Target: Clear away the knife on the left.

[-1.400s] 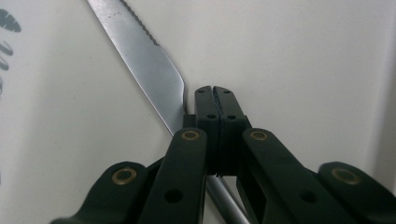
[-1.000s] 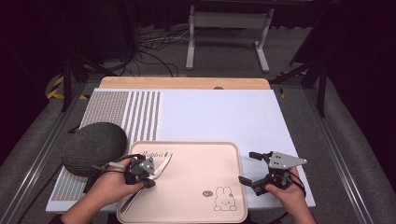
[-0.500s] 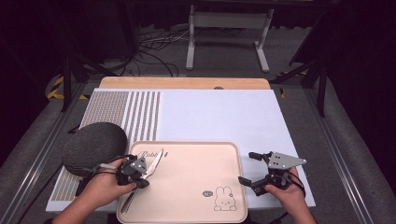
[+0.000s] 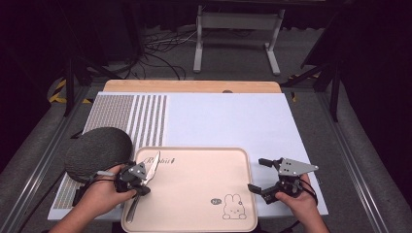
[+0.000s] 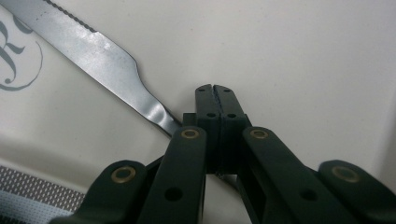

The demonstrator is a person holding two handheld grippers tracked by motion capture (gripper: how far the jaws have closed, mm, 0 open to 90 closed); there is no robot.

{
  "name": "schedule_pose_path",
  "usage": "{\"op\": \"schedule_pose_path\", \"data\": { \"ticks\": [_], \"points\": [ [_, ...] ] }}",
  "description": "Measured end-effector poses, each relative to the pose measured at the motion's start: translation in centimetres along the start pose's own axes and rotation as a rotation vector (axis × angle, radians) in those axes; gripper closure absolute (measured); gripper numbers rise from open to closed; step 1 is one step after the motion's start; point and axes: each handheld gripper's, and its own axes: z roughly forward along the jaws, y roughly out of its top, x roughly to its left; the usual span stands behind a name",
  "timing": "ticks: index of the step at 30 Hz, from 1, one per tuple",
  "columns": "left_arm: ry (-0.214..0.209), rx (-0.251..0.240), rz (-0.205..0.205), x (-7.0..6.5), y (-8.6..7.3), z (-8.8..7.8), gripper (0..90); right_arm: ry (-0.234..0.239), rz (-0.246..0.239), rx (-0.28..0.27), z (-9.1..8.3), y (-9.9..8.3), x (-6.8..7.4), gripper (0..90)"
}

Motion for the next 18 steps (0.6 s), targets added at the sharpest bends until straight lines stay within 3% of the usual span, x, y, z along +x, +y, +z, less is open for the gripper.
{"op": "schedule_pose_path", "data": {
  "ticks": [18],
  "points": [
    [0.012,0.0,-0.038,0.33,-1.0,-0.47,90.0,0.003,-0.001,0.005,0.07,-0.02,0.03,2.2]
  ]
}}
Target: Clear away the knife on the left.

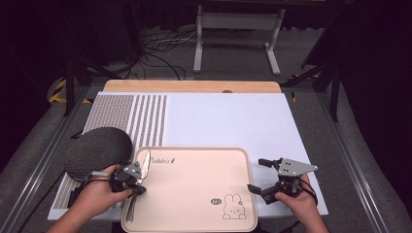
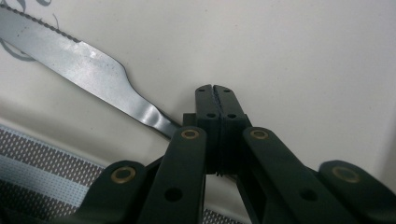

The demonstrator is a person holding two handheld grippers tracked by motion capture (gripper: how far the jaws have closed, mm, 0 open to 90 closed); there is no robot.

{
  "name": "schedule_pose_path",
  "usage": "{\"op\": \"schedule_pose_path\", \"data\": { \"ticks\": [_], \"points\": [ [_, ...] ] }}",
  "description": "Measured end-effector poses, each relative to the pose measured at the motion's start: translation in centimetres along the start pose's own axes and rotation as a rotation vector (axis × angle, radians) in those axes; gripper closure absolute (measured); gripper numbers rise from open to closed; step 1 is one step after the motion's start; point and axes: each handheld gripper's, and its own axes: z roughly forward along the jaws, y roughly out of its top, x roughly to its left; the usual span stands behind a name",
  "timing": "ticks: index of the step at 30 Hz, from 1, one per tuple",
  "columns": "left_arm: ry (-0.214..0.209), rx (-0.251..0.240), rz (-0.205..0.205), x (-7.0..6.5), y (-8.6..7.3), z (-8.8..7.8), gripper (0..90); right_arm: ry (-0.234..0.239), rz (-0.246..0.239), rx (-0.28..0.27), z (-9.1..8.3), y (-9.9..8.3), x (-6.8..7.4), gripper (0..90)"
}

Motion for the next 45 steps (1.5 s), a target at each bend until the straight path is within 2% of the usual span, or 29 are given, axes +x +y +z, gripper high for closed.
{"op": "schedule_pose_path", "data": {
  "ticks": [13,17,19,24,37,41,45],
  "points": [
    [0.001,0.014,-0.012,0.1,-0.4,-0.3,90.0,0.003,-0.001,-0.001,0.1,0.0,0.0,2.2],
    [-0.004,0.012,-0.035,0.0,-0.6,-0.3,90.0,0.004,0.003,0.001,0.1,0.0,0.0,2.2],
    [-0.001,0.01,-0.029,0.1,-0.6,-0.3,90.0,0.004,0.003,0.001,0.1,0.0,0.0,2.2],
    [-0.008,-0.001,-0.047,0.0,-0.9,-0.3,90.0,0.007,0.002,0.004,0.2,0.0,0.0,2.2],
    [-0.01,0.0,-0.034,-0.2,-0.8,-0.4,90.0,0.004,-0.002,0.007,0.1,0.0,0.0,2.2],
    [0.009,-0.031,-0.026,-0.3,-0.5,-0.9,84.6,-0.004,0.002,0.013,0.2,-0.1,0.0,2.2],
    [0.023,-0.057,-0.039,-0.6,-0.3,-1.5,74.8,0.0,-0.001,0.005,0.1,0.0,0.0,2.2]
  ]
}}
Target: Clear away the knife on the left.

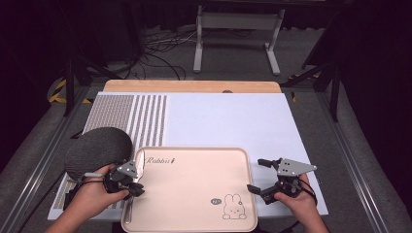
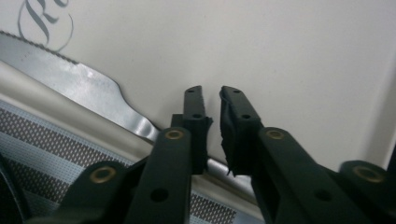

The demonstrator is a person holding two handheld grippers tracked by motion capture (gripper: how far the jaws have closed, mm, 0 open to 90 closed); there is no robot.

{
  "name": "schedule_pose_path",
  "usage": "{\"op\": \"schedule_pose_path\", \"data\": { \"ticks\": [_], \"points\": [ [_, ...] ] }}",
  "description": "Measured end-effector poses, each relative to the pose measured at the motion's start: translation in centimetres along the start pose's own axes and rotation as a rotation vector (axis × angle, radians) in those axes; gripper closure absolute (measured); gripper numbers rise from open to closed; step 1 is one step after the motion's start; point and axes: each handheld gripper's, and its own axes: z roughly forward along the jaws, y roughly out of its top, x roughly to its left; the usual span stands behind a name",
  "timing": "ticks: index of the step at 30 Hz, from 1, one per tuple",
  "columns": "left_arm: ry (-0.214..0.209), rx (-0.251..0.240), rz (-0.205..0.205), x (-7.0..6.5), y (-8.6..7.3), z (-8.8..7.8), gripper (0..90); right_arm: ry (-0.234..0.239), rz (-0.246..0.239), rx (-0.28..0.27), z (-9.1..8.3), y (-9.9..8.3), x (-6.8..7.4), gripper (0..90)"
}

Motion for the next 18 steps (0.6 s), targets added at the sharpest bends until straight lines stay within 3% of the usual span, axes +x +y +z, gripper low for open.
{"op": "schedule_pose_path", "data": {
  "ticks": [2,4,5,6,7,8,9,10,12,18],
  "points": [
    [0.021,-0.04,-0.01,-0.2,0.2,-0.3,67.6,0.0,-0.001,-0.002,0.0,0.0,0.0,2.2],
    [0.044,-0.087,-0.015,-0.2,0.3,-0.5,50.7,-0.002,0.001,-0.001,0.0,0.0,0.0,2.2],
    [0.044,-0.087,-0.015,-0.2,0.3,-0.5,42.9,-0.002,0.001,-0.001,0.0,0.0,0.0,2.2],
    [0.068,-0.112,-0.013,-0.2,0.3,-0.6,42.9,-0.002,0.001,0.0,0.0,0.0,0.0,2.2],
    [0.081,-0.153,-0.021,0.0,0.2,-0.8,29.2,-0.002,0.001,0.002,0.0,0.0,0.0,2.2],
    [0.081,-0.153,-0.021,0.0,0.2,-0.8,25.2,-0.001,0.001,0.002,0.0,0.0,0.0,2.2],
    [0.082,-0.185,-0.025,0.2,0.2,-0.9,21.3,-0.003,0.002,0.002,-0.1,0.0,0.0,2.2],
    [0.082,-0.185,-0.025,0.2,0.2,-0.9,19.2,-0.003,0.002,0.002,-0.1,0.0,0.0,2.2],
    [0.096,-0.238,-0.033,0.2,0.1,-1.5,15.4,-0.005,-0.001,-0.004,-0.1,0.0,0.0,2.2],
    [0.139,-0.326,-0.02,0.5,-0.4,-2.4,9.1,-0.006,0.001,-0.007,-0.1,0.0,-0.1,2.2]
  ]
}}
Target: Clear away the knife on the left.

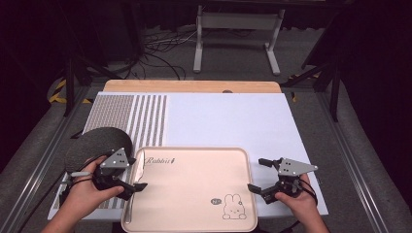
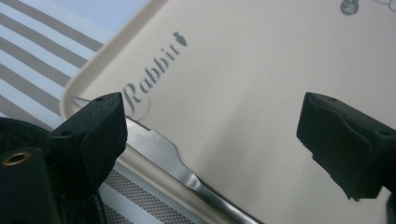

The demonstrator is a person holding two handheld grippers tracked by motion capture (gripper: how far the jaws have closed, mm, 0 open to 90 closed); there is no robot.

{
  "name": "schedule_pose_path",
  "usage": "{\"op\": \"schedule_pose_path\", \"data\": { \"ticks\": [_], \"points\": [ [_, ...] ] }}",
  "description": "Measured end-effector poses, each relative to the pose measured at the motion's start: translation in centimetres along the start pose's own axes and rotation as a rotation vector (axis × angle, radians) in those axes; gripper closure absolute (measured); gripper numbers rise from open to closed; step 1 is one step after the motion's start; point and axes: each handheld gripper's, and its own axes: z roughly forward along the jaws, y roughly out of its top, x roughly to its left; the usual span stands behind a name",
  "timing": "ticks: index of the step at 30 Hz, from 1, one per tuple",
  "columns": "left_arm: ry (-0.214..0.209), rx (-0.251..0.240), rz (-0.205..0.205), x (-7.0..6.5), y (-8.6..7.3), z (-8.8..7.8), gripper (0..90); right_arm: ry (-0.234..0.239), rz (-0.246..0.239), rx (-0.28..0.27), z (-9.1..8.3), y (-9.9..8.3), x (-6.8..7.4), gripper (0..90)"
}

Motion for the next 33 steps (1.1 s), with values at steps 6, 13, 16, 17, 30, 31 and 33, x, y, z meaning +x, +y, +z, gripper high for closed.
{"op": "schedule_pose_path", "data": {
  "ticks": [6,13,16,17,30,31,33],
  "points": [
    [0.039,-0.147,0.0,0.2,-1.1,-1.1,8.6,-0.003,0.006,-0.013,-0.2,0.0,-0.1,2.2],
    [0.061,-0.26,0.001,0.7,-2.7,-1.7,8.3,-0.009,0.008,-0.028,-0.5,0.1,-0.1,2.2],
    [0.069,-0.315,0.005,0.8,-3.5,-2.0,8.2,-0.01,0.011,-0.036,-0.5,0.1,-0.2,2.1],
    [0.072,-0.36,0.0,0.9,-4.1,-2.1,8.2,-0.014,0.013,-0.041,-0.6,0.1,-0.2,2.1],
    [0.093,-0.449,-0.023,1.7,-8.6,-2.3,5.0,-0.04,0.029,-0.084,-0.8,0.1,-0.4,1.8],
    [0.097,-0.448,-0.03,1.8,-9.0,-2.3,5.0,-0.043,0.027,-0.086,-0.9,0.0,-0.4,1.8],
    [0.098,-0.458,-0.053,2.1,-9.7,-2.4,4.7,-0.045,0.033,-0.09,-0.9,-0.1,-0.4,1.8]
  ]
}}
